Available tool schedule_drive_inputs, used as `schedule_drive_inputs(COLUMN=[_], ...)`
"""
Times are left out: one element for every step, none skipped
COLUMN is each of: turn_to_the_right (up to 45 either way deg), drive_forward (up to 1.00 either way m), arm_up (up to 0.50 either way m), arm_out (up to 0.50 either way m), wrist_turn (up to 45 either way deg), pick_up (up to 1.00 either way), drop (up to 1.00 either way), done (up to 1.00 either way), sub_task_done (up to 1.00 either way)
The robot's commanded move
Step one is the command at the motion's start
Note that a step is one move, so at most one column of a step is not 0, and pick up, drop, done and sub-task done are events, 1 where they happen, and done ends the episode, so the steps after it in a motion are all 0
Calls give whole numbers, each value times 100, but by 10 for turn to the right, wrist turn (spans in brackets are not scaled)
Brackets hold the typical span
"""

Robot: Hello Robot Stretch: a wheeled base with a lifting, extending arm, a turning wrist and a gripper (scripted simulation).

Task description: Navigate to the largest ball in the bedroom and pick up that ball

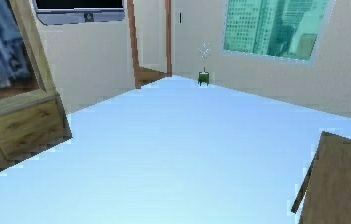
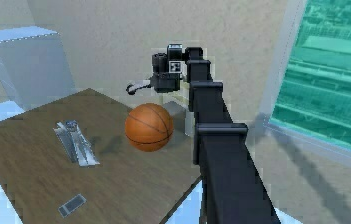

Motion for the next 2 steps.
schedule_drive_inputs(turn_to_the_right=[0,0], drive_forward=[0,0], arm_up=[-24,0], arm_out=[0,0], wrist_turn=[0,0], pick_up=[0,100], drop=[0,0], done=[0,0], sub_task_done=[0,0])
